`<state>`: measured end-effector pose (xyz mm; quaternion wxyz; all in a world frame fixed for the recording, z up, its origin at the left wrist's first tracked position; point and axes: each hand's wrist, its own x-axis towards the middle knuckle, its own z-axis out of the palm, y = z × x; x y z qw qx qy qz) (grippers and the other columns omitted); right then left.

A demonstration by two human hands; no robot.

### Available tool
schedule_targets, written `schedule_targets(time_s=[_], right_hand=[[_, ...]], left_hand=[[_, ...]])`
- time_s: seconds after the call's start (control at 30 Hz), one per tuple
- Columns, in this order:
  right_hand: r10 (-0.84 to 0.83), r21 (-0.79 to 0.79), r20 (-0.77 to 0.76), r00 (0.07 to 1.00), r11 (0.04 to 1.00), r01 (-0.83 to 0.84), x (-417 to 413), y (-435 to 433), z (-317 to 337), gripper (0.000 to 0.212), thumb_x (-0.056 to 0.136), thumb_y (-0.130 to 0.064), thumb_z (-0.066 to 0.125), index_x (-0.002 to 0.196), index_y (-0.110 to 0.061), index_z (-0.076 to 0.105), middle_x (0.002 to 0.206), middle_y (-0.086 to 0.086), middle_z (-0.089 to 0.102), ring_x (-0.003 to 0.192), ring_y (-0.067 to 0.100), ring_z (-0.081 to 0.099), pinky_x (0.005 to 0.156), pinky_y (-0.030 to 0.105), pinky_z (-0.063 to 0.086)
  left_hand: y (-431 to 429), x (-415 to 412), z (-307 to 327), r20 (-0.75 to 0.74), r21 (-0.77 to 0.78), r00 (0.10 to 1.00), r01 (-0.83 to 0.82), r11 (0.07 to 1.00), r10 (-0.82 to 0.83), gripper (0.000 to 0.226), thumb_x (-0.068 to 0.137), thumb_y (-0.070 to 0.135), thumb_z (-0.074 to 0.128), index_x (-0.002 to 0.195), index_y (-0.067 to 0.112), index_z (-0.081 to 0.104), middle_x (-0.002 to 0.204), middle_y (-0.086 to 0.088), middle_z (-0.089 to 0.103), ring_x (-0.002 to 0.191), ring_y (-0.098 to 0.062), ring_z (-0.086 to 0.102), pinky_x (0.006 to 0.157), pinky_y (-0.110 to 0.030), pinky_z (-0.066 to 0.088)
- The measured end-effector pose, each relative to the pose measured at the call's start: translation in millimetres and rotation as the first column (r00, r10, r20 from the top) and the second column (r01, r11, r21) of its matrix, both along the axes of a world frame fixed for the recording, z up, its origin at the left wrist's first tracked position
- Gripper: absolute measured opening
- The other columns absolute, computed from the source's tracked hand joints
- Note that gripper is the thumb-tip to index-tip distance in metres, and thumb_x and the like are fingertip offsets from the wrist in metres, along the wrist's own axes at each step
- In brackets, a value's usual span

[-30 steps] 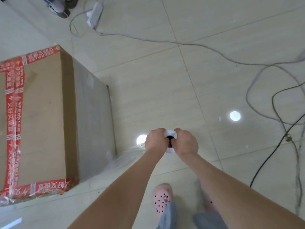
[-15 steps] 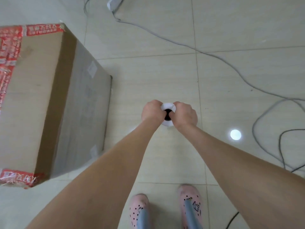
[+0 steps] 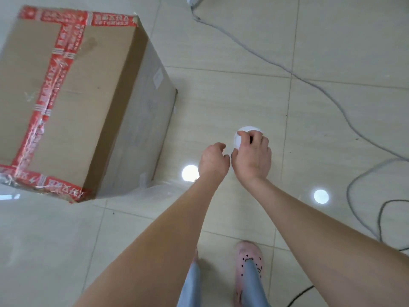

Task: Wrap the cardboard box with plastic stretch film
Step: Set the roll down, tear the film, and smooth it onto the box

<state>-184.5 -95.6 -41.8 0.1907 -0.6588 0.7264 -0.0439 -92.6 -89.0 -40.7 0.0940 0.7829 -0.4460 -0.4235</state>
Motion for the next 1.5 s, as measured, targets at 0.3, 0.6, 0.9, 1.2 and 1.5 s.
schedule_targets(time_s=[0.3,0.6,0.9,1.2,1.5], right_hand=[[0.388,0.041,0.180,0.904,0.915,-0.401,127.8,73.9,12.3,0.037,0.090,-0.020,0.049,0.126,-0.024,0.052,0.131,0.001,0.042,0.123,0.022,0.036,0.093,0.030,0.034],[0.515,0.066,0.202,0.833,0.841,-0.536,225.8,144.2,-73.3,0.035,0.090,-0.029,0.053,0.124,-0.024,0.054,0.127,0.001,0.046,0.122,0.023,0.037,0.094,0.030,0.036],[0.639,-0.073,0.135,0.757,0.768,-0.636,283.9,157.1,-180.5,0.044,0.083,-0.050,0.058,0.120,-0.026,0.055,0.124,0.001,0.050,0.117,0.024,0.043,0.092,0.033,0.035],[0.688,-0.249,0.048,0.724,0.710,-0.659,307.6,127.1,-229.7,0.057,0.068,-0.069,0.061,0.107,-0.027,0.056,0.113,0.000,0.053,0.109,0.022,0.047,0.083,0.034,0.039],[0.795,-0.261,0.214,0.568,0.606,-0.751,299.2,98.0,-213.1,0.017,0.085,-0.035,0.060,0.094,-0.025,0.070,0.105,0.006,0.060,0.107,0.026,0.052,0.086,0.034,0.044]], left_hand=[[107.1,115.2,12.3,0.132,-0.028,0.945,-0.300,0.954,0.301,0.025,0.091,0.019,0.047,0.110,0.018,0.064,0.110,-0.002,0.066,0.099,-0.022,0.061,0.078,-0.032,0.049],[194.4,209.4,-75.4,0.207,-0.104,0.851,-0.472,0.876,0.483,0.017,0.088,0.019,0.051,0.103,0.018,0.061,0.107,0.000,0.062,0.094,-0.020,0.059,0.070,-0.027,0.040],[210.4,273.8,-164.9,0.187,-0.329,0.631,-0.682,0.653,0.753,0.022,0.087,0.024,0.053,0.108,0.018,0.050,0.106,0.003,0.059,0.085,-0.017,0.053,0.070,-0.030,0.040],[188.1,308.0,-204.3,0.118,-0.486,0.561,-0.687,0.540,0.820,0.013,0.090,0.019,0.045,0.102,0.020,0.049,0.106,0.002,0.060,0.082,-0.017,0.050,0.072,-0.029,0.038],[203.0,315.7,-191.5,0.487,-0.510,0.699,-0.259,0.820,0.524,0.015,0.085,0.028,0.049,0.097,0.023,0.055,0.104,0.004,0.060,0.091,-0.024,0.059,0.070,-0.030,0.041]])
